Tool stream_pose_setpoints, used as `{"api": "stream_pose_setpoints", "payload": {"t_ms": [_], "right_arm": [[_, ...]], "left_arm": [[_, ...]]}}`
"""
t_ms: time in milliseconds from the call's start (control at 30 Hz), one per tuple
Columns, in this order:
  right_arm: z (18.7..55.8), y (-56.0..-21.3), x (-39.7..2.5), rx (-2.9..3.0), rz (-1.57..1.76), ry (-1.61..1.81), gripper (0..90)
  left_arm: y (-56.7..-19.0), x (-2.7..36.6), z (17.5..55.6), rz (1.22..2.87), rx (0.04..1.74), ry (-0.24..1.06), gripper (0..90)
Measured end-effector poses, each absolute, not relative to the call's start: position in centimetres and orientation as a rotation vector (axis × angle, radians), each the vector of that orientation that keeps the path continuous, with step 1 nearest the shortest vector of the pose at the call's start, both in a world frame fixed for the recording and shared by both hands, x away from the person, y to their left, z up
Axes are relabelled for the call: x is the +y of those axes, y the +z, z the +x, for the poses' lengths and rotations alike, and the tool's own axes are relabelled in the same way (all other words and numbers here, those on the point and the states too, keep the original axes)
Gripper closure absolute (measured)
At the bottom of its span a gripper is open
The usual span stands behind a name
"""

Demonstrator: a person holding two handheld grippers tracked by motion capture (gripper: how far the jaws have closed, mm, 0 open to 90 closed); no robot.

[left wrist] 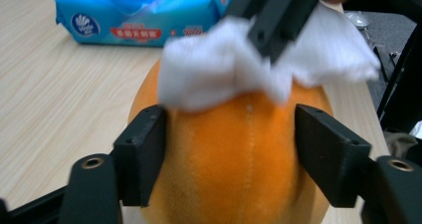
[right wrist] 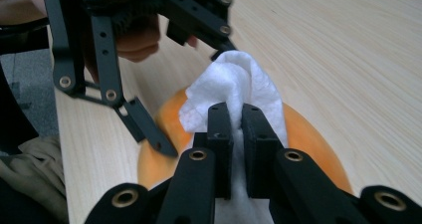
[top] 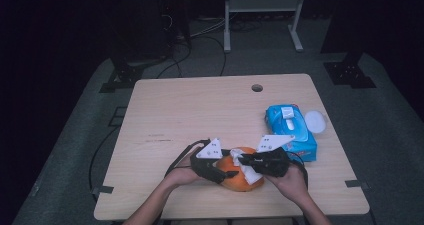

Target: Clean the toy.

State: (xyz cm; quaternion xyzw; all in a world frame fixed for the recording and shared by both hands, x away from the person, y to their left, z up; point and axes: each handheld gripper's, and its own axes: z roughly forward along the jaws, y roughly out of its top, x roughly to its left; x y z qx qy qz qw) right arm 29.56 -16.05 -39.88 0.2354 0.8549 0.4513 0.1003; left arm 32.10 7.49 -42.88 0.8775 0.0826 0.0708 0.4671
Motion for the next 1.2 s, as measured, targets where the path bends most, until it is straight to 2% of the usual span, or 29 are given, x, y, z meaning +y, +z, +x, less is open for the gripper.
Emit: {"api": "stream_pose_setpoints", "payload": {"t_ms": [200, 367, 500, 600, 833, 1067, 1200], "right_arm": [[30.4, -40.4, -18.7, 2.490, 0.797, 1.314, 83.0], [30.0, -40.4, -18.2, 2.468, 0.788, 1.289, 83.1], [29.6, -39.9, -16.9, 2.462, 0.739, 1.296, 83.1], [29.7, -40.0, -16.9, 2.466, 0.729, 1.278, 83.0], [30.6, -41.1, -19.2, 2.453, 0.855, 1.309, 83.0], [29.4, -40.0, -17.4, 2.487, 0.706, 1.386, 82.4], [30.0, -40.4, -18.1, 2.483, 0.747, 1.368, 82.5]], "left_arm": [[-43.3, 8.5, 32.9, 2.143, 0.248, 0.142, 32.9], [-41.9, 7.8, 32.4, 2.085, 0.210, 0.166, 24.1], [-41.9, 7.1, 32.0, 2.118, 0.185, 0.207, 35.2], [-42.8, 7.9, 32.6, 2.108, 0.217, 0.159, 39.3], [-43.4, 9.2, 33.4, 2.075, 0.273, 0.119, 39.9], [-43.6, 9.5, 33.5, 2.069, 0.285, 0.106, 39.7], [-43.7, 9.7, 33.6, 2.063, 0.289, 0.100, 39.8]]}}
